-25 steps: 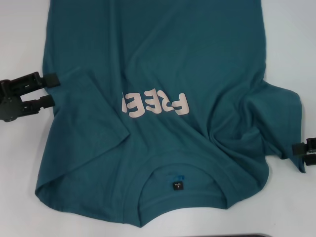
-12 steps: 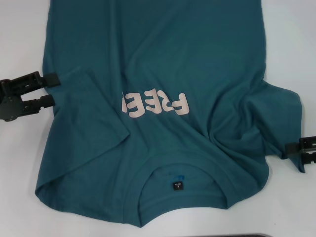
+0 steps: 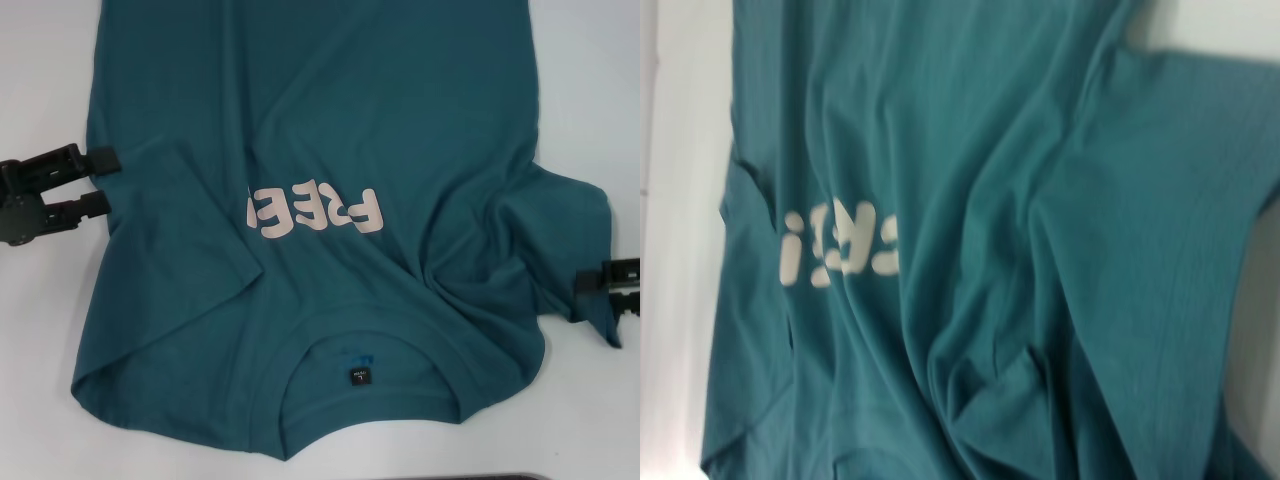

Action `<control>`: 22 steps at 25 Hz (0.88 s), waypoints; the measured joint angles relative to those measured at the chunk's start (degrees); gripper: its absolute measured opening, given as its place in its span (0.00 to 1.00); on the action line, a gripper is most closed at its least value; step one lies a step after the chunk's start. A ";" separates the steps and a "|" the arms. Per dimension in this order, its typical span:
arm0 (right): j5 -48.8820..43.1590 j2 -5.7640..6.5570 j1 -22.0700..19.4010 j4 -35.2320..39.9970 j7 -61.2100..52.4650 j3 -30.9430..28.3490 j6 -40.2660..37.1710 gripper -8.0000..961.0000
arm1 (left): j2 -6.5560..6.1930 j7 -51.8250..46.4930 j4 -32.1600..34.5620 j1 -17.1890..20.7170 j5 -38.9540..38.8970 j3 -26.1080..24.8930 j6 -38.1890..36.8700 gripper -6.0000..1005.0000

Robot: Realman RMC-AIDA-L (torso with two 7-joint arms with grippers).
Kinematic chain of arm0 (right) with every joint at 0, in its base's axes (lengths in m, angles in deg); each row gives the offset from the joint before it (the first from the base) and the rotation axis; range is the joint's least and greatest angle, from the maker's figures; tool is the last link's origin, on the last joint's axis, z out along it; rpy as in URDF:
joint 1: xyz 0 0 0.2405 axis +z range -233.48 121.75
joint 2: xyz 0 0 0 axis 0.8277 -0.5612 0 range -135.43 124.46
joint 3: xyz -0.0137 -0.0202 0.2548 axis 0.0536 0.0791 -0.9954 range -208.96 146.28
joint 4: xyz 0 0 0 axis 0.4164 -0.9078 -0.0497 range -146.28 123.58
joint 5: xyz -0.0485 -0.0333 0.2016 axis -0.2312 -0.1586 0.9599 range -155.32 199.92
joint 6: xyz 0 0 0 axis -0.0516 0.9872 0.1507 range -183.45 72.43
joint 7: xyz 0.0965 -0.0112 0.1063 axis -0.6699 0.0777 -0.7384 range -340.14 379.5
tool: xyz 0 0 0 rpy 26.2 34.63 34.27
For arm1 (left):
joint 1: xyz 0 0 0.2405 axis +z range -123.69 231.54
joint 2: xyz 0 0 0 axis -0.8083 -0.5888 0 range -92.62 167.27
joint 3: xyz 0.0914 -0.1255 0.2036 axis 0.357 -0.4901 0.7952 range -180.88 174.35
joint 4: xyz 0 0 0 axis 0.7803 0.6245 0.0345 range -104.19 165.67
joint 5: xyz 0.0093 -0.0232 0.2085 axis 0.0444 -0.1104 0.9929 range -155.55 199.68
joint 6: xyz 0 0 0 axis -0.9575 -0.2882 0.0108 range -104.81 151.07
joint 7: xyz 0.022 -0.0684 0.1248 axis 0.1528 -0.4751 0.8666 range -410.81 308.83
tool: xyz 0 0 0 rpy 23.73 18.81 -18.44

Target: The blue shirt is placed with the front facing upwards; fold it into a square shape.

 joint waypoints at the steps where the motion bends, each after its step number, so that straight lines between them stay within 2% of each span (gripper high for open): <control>1: 0.04 0.01 0.02 0.00 0.12 -0.59 0.00 0.84 | 0.00 0.00 0.00 0.00 0.01 0.00 0.00 0.93; 13: 4.33 0.30 -0.47 -0.01 0.95 -2.75 -0.51 0.84 | 0.00 0.00 0.00 0.18 0.12 -0.09 0.00 0.93; 22: 1.17 0.58 -0.05 -1.29 -0.15 -2.11 0.28 0.84 | 0.00 0.00 0.00 0.34 -0.01 -0.09 0.00 0.93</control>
